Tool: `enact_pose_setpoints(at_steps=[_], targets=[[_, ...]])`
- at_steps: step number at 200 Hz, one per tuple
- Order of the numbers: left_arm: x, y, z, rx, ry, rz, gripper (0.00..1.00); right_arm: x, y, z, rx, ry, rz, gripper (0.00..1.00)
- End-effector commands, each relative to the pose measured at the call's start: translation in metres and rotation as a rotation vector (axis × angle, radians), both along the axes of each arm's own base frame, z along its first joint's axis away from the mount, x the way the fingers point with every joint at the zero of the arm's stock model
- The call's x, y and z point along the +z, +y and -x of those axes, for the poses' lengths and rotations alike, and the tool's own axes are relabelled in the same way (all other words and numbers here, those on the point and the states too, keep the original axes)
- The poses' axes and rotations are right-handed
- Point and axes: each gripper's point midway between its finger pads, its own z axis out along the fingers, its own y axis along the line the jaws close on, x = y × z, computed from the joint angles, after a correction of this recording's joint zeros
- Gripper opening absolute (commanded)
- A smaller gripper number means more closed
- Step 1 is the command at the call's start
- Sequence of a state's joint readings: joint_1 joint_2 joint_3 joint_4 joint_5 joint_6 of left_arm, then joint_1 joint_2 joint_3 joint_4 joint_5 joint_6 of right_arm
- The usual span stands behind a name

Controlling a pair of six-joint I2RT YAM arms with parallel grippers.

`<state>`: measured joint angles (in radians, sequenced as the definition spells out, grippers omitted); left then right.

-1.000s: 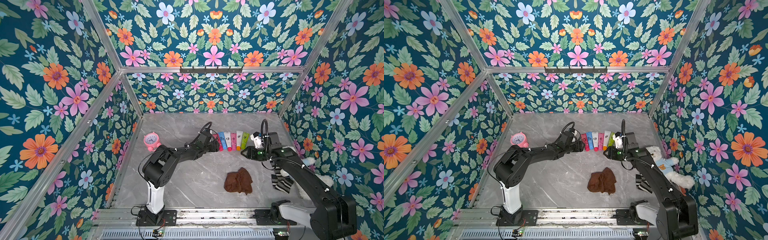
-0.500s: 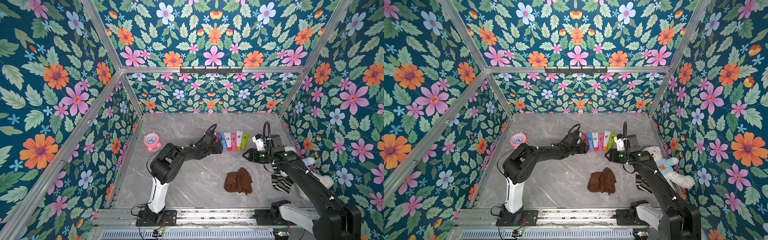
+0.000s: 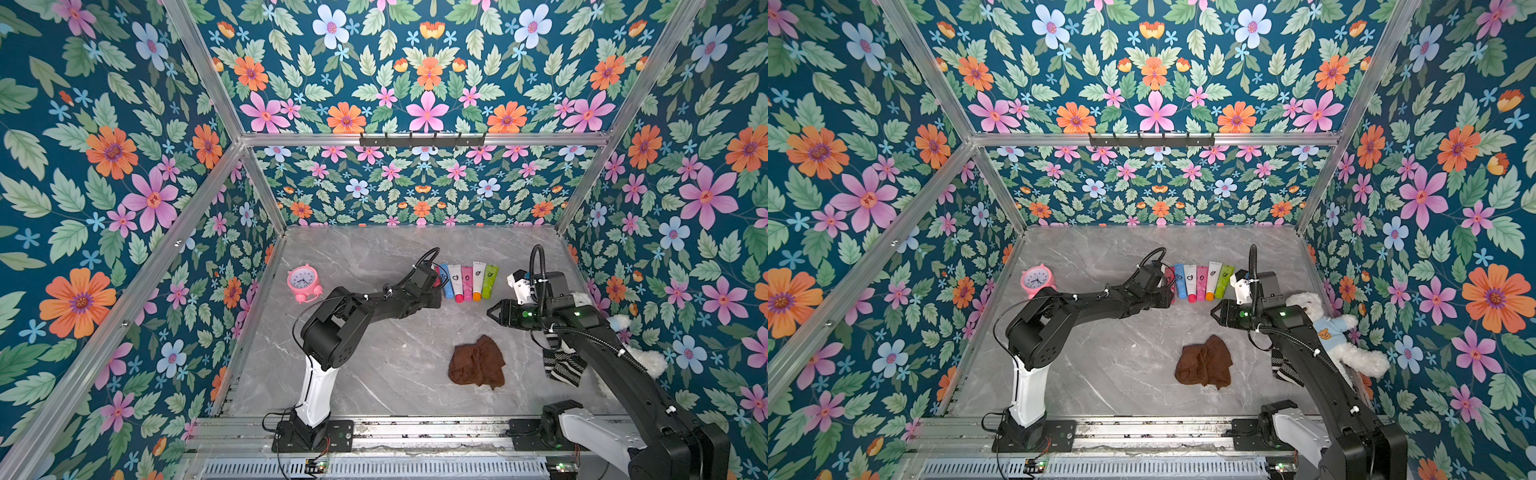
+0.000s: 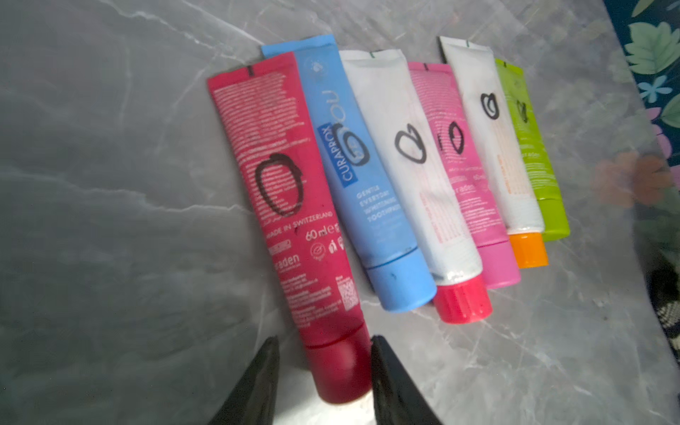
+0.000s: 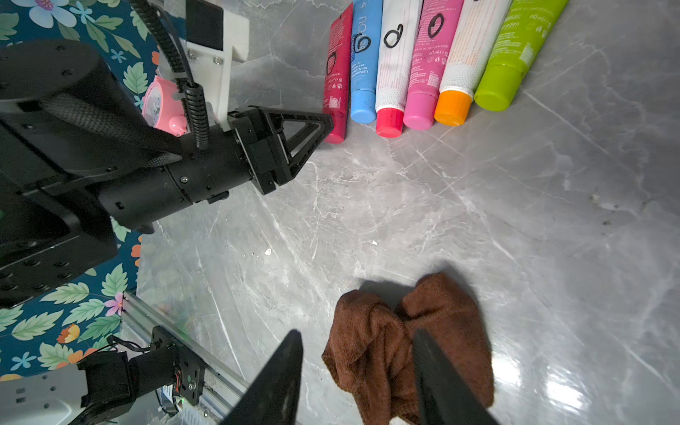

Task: Wipe the surface of the toothpaste tube
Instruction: Pick up the toothpaste from the center of the board.

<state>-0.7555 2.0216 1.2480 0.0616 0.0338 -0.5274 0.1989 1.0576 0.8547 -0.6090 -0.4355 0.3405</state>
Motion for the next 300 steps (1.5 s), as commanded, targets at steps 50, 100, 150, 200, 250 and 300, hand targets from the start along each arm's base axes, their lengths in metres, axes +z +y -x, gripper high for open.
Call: enact_pose_setpoints(at_steps=[50, 100, 150, 200, 250, 300], targets=[[0.001, 0.035, 0.017, -0.03, -0.015, -0.156, 0.55, 0.0, 0.005, -0.001, 0.012, 0.016, -0.027, 0.49], [0.011, 0.006, 0.009, -0.104, -0.032, -0.026, 0.74, 0.001, 0.005, 0.003, 0.019, 0.011, -0.029, 0.49], [-0.006, 0.019, -0.001, -0.081, -0.008, -0.001, 0.68, 0.001, 0.008, 0.001, 0.027, 0.011, -0.042, 0.49], [-0.017, 0.031, 0.001, -0.064, 0.008, -0.016, 0.45, 0.004, 0.011, 0.001, 0.038, 0.011, -0.057, 0.49], [-0.003, 0.041, 0.011, -0.1, -0.014, -0.067, 0.14, 0.011, 0.014, 0.007, 0.052, 0.004, -0.082, 0.48], [0.02, 0.078, 0.048, -0.193, -0.032, -0.207, 0.07, 0.01, 0.021, 0.02, 0.091, 0.052, -0.105, 0.48]])
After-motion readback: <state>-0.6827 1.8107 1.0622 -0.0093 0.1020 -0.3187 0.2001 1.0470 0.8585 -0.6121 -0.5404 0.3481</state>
